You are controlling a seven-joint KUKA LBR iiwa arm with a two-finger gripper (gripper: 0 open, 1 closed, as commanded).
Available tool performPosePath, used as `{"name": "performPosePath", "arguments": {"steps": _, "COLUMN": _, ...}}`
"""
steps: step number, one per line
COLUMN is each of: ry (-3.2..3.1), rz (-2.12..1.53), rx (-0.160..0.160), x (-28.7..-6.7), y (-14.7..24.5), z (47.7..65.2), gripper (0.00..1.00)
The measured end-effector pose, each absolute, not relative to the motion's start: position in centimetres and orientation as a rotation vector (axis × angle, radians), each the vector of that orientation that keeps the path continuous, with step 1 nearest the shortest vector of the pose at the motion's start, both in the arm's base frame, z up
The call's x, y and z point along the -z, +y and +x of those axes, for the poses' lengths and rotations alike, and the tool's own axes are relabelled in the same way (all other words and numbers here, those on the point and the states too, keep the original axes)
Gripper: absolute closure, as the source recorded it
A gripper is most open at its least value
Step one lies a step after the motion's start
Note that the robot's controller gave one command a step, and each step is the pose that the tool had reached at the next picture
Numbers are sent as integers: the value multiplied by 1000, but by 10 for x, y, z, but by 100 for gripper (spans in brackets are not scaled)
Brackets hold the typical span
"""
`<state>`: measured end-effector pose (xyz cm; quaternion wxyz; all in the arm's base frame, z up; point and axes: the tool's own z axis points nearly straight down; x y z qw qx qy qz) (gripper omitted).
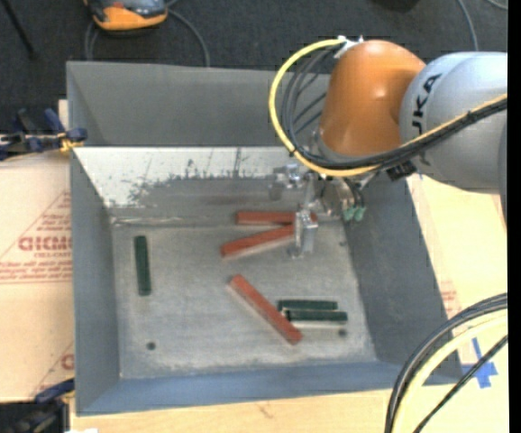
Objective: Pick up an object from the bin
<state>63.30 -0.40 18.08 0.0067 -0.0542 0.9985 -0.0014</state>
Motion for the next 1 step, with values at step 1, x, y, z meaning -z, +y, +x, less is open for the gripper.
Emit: {"name": "performPosePath", "arguments": {"steps": 1, "ry": 3132, "rz": -106, "rx": -1, "x": -129, "y": 18, "z": 642, "gripper": 0}}
